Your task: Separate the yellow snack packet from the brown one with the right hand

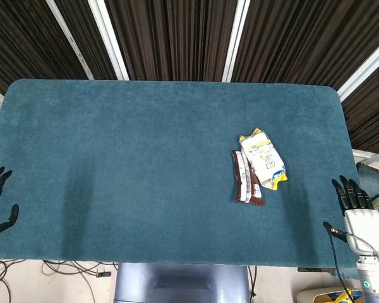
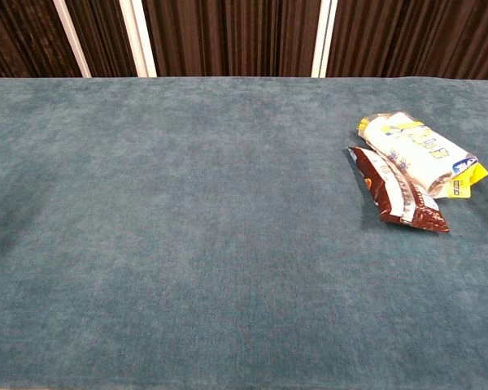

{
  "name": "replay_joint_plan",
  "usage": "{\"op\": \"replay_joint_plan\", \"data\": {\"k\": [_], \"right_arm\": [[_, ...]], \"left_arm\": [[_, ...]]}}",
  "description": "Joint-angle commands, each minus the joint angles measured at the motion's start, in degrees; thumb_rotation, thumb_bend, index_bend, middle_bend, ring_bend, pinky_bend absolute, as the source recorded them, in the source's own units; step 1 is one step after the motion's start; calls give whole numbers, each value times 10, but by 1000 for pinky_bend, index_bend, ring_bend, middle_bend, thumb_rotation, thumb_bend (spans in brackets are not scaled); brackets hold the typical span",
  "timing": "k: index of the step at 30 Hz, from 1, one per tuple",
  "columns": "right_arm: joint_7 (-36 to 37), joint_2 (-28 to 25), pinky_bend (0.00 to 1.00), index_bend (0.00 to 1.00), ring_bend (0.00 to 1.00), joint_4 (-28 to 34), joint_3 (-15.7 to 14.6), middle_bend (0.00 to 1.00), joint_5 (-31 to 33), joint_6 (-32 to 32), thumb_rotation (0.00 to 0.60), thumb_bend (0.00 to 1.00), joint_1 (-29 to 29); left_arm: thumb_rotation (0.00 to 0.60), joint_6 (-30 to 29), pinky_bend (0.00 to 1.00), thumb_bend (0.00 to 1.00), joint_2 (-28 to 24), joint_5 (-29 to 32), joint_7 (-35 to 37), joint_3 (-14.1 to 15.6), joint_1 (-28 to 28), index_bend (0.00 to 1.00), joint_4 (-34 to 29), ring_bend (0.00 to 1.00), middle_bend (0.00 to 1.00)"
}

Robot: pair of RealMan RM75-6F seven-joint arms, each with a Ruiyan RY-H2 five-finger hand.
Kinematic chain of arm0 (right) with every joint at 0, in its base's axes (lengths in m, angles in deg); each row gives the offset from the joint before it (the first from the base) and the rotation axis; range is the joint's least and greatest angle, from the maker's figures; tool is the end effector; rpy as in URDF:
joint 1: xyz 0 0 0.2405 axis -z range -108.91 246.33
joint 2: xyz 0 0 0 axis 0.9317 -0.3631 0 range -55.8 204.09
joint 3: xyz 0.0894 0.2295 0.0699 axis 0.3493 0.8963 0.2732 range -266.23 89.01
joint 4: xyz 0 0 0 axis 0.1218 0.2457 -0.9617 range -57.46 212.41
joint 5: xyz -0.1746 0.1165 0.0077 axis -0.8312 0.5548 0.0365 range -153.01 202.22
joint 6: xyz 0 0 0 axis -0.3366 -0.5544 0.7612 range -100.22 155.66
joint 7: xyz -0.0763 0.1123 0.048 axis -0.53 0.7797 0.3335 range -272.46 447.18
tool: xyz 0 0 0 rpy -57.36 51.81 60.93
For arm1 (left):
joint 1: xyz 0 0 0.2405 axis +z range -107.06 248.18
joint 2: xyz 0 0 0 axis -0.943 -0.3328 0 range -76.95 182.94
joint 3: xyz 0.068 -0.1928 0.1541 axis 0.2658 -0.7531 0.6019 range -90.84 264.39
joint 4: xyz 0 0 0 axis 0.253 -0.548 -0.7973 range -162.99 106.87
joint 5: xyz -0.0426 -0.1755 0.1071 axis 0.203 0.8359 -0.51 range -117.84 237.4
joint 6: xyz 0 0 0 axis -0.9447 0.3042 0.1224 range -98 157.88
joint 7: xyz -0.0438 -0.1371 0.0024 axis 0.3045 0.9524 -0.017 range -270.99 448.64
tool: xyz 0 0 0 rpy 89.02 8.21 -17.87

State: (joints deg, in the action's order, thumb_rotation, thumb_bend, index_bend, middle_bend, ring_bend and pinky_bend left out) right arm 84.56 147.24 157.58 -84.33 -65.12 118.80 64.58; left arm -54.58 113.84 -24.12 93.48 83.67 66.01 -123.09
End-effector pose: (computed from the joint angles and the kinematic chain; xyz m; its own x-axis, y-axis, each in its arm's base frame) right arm -0.3234 -0.1825 0.1411 0.4849 0.1266 0.8654 -0.8691 -0.0405 0.4929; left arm -0.3116 0.1797 0.1743 0.3258 0.0068 0.9454 0.9450 0.0296 -0.3258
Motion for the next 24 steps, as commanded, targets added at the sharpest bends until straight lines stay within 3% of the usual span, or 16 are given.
{"op": "replay_joint_plan", "data": {"k": [1,24], "right_arm": [[0,0,176,0,52,0,0,37,-1,-1,600,165,-1],[5,9,176,0,50,-12,-3,36,-2,-17,600,164,-8]], "left_arm": [[600,0,11,471,0,0,0,0,0,51,0,31,0],[600,0,11,471,0,-1,-1,1,0,51,0,30,0]]}}
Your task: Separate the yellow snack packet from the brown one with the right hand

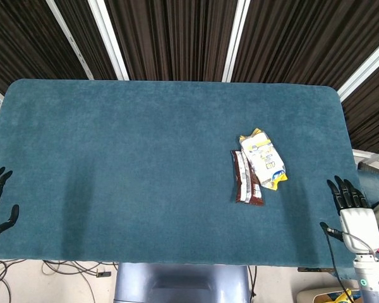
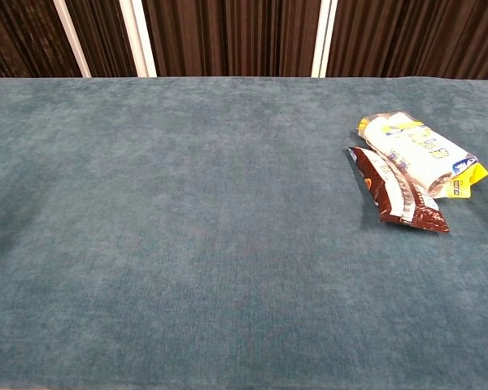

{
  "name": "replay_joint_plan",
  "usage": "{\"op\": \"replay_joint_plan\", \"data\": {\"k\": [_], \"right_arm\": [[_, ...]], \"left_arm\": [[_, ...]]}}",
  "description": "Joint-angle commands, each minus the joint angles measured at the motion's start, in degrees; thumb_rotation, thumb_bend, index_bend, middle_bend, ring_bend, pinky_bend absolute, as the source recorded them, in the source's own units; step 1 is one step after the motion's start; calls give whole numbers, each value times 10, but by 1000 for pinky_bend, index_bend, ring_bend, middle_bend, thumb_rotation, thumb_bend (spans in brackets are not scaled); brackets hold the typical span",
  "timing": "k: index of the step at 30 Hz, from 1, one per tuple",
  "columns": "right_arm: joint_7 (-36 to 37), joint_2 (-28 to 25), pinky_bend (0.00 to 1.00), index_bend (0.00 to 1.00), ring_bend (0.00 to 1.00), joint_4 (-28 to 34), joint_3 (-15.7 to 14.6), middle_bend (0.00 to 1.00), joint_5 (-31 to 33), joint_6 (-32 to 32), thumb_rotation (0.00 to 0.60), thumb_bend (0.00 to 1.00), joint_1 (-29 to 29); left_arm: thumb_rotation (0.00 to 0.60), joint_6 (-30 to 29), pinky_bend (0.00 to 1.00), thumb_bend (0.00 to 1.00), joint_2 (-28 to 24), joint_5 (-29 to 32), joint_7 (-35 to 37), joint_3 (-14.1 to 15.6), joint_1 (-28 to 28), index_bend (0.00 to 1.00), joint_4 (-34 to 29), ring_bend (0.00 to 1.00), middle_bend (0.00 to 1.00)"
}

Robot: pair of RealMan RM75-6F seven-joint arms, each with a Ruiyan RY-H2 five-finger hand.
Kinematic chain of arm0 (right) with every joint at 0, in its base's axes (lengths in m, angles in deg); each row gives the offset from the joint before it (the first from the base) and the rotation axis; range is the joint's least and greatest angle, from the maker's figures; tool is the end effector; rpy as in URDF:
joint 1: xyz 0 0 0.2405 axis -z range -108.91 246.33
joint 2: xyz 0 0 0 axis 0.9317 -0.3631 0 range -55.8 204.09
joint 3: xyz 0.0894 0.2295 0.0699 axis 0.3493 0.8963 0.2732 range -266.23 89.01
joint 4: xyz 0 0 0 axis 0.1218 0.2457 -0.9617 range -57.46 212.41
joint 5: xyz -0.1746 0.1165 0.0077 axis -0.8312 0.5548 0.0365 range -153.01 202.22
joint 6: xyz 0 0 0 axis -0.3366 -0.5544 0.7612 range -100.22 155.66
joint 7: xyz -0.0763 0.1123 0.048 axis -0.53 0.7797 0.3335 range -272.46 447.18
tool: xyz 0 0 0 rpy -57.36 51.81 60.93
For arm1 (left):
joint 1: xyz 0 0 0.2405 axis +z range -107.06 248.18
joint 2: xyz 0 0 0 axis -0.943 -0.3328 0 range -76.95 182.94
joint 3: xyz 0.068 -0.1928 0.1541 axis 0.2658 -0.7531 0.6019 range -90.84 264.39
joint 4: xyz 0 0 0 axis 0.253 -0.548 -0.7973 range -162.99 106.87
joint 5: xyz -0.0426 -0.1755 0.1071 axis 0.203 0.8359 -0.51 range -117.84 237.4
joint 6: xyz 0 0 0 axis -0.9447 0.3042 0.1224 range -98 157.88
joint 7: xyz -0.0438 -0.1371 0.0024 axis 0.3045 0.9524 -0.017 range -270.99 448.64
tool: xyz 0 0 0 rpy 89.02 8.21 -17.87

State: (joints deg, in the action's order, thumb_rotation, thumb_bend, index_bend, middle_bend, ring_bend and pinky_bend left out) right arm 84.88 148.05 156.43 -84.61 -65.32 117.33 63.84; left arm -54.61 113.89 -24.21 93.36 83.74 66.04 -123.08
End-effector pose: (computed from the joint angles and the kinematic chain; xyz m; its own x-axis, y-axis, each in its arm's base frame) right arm -0.3248 -0.1862 0.1339 0.4868 0.1026 0.8675 -0.8678 -0.0565 0.4936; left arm -0.3116 0.1793 0.1739 0.3273 0.0079 0.9449 0.9445 0.0287 -0.3274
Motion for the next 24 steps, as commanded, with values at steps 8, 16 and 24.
{"op": "replay_joint_plan", "data": {"k": [8,16,24], "right_arm": [[118,-43,176,0,46,48,-5,28,-1,-77,600,122,-39],[158,-143,176,0,39,155,48,29,106,-270,600,106,-138],[36,-190,176,0,40,210,98,33,325,-438,600,105,-254]], "left_arm": [[600,-3,10,471,-3,1,8,-1,2,51,-5,30,0],[600,-1,10,471,-1,-1,7,2,2,51,-4,30,0],[600,3,11,471,-3,1,11,1,1,50,-5,30,0]]}}
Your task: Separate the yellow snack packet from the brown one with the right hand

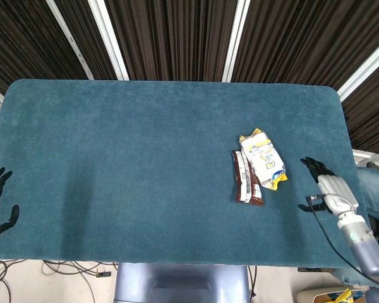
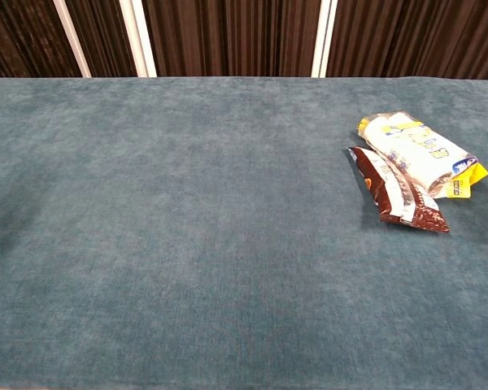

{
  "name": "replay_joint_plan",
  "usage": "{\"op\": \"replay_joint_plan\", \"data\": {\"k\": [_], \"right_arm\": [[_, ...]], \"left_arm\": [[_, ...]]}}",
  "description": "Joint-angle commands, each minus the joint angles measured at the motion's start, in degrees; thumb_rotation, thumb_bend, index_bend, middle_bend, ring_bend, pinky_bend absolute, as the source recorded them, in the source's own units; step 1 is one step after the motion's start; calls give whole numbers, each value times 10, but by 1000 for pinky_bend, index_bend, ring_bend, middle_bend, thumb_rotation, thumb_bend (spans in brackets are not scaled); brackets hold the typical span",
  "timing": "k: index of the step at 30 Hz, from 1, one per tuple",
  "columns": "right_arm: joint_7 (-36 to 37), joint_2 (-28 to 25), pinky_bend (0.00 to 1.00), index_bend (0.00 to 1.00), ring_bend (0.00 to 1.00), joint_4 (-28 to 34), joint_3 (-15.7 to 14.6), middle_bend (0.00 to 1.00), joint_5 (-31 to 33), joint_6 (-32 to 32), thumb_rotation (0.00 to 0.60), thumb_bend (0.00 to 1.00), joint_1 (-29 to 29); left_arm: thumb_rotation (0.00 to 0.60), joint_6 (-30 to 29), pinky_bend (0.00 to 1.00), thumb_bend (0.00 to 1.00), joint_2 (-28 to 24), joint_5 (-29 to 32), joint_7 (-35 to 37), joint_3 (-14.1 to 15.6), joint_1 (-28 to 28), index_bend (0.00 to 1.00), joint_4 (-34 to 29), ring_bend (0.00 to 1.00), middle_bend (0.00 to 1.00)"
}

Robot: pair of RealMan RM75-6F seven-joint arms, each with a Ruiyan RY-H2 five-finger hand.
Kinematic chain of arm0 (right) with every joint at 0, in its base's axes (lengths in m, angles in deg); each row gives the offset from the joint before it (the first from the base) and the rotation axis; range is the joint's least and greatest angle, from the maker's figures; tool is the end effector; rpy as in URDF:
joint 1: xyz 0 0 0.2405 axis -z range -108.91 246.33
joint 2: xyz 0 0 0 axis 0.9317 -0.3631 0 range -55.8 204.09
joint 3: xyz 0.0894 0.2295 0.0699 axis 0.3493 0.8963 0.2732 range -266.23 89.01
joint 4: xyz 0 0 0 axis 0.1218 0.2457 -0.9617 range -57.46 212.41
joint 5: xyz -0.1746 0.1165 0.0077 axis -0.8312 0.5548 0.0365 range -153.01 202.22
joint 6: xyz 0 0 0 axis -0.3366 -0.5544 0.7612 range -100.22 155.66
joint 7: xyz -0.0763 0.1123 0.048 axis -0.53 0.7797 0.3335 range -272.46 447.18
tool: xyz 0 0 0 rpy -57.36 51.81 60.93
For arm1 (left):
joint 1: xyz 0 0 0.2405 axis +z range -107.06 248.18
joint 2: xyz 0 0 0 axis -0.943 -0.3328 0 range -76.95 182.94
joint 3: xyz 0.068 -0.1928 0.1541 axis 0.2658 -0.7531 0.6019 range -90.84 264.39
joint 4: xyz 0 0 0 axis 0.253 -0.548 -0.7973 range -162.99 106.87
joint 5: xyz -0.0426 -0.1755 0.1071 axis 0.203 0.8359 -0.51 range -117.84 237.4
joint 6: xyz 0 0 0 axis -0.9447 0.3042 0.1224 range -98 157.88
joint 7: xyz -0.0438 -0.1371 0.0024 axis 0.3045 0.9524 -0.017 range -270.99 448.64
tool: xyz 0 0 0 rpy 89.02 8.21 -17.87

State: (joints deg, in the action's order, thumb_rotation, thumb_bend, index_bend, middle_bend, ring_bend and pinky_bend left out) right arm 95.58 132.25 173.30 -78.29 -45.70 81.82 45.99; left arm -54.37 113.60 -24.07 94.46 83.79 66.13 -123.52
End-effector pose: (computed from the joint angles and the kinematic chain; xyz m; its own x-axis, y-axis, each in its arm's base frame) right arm -0.2782 -0.2912 0.1493 0.2253 -0.2887 0.9305 -0.9724 -0.0073 0.2332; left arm -0.3113 0.1785 0.1742 0.3063 0.0129 0.9518 0.9513 0.0329 -0.3066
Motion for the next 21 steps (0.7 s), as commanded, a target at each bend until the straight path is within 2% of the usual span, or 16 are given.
{"op": "replay_joint_plan", "data": {"k": [1,6,10,16,21], "right_arm": [[-84,-32,176,0,40,45,38,33,163,-97,600,104,-90],[-118,-23,176,0,39,47,43,34,322,-152,600,102,-165],[-114,3,176,0,39,34,46,32,407,-152,600,98,-203],[-112,66,176,0,39,11,51,28,494,-95,600,91,-234],[-145,104,176,0,39,-16,45,28,544,-70,600,90,-268]], "left_arm": [[600,0,11,471,-1,0,0,0,0,50,-1,31,0],[600,0,11,471,-3,1,2,0,0,50,-4,30,0],[600,2,10,471,-4,2,4,0,0,51,-4,30,0],[600,3,11,471,-5,3,8,-1,0,50,-3,31,0],[600,3,10,471,-5,3,7,-1,0,50,-2,30,0]]}}
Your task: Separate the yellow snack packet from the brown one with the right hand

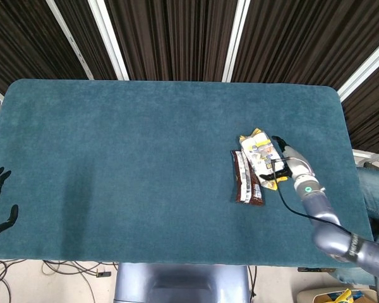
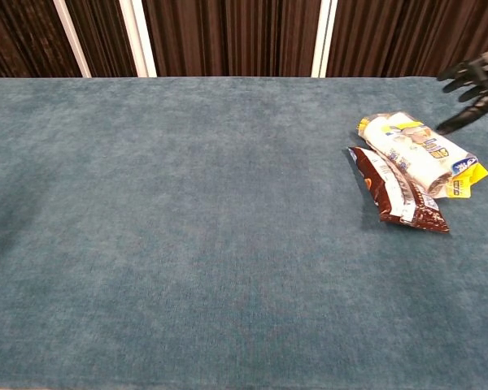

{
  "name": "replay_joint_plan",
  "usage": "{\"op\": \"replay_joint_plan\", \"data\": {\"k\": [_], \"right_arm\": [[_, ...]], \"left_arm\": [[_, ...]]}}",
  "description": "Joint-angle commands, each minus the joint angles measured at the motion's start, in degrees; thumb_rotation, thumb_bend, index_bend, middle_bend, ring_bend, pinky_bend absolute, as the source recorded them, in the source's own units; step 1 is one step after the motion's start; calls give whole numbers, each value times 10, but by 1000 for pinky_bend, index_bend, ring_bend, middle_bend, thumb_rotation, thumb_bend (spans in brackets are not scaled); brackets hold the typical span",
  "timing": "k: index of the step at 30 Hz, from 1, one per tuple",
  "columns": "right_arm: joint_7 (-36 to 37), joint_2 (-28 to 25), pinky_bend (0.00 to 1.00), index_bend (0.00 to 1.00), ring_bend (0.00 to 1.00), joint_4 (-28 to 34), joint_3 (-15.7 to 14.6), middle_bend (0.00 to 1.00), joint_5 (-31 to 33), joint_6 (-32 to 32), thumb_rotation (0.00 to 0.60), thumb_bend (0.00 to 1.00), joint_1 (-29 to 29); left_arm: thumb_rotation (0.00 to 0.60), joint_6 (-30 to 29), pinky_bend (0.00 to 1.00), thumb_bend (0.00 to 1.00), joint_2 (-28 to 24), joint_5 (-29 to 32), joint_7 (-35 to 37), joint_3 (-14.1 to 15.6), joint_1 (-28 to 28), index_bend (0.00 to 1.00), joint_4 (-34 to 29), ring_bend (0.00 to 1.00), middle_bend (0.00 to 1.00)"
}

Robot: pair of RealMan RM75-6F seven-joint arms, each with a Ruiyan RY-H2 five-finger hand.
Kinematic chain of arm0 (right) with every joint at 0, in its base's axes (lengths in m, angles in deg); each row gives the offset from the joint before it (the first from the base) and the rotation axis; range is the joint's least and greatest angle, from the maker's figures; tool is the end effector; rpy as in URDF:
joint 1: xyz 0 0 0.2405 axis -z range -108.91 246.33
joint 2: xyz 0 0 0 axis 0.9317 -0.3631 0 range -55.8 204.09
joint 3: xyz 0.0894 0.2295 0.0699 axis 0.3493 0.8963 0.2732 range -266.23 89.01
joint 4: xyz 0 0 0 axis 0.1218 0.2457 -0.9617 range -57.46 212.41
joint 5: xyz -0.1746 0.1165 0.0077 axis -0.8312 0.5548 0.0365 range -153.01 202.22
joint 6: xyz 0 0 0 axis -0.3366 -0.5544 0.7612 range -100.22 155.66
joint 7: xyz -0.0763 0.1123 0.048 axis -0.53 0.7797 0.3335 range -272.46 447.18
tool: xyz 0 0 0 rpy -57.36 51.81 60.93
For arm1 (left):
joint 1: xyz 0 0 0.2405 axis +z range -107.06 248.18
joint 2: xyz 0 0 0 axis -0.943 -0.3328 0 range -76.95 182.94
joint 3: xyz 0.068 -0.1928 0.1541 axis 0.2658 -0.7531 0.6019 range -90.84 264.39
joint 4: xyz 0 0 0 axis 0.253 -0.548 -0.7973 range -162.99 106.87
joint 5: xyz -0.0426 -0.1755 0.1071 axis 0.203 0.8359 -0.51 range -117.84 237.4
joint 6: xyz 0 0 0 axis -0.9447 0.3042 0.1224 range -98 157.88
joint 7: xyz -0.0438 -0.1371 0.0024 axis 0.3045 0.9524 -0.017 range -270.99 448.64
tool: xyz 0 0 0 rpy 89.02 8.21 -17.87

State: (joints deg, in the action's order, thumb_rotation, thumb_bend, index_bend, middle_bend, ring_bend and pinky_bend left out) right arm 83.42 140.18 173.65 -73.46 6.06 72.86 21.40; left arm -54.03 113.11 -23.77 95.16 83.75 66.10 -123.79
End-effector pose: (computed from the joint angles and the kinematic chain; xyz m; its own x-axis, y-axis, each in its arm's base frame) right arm -0.1958 -0.3818 0.0953 -0.1721 -0.3537 0.9194 -0.9534 0.2947 -0.0651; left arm -0.3118 0.1787 0.1761 0.2976 0.0167 0.9545 0.9538 0.0381 -0.2981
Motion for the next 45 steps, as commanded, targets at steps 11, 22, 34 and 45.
{"op": "replay_joint_plan", "data": {"k": [11,22,34,45], "right_arm": [[-142,119,159,0,16,-129,-30,29,118,89,600,89,-79],[-173,154,159,0,16,-175,-10,31,152,56,600,78,-77],[-193,184,159,0,17,-237,-4,33,172,32,600,78,-69],[-197,212,159,0,17,-285,-1,41,176,-7,600,77,-54]], "left_arm": [[600,0,10,471,-4,6,6,-3,0,51,-3,30,0],[600,4,10,471,-4,7,0,-3,-1,51,-5,30,0],[600,6,10,471,-5,11,-1,-4,-1,51,-6,30,0],[600,10,10,471,-6,14,-4,-3,-3,50,-9,30,0]]}}
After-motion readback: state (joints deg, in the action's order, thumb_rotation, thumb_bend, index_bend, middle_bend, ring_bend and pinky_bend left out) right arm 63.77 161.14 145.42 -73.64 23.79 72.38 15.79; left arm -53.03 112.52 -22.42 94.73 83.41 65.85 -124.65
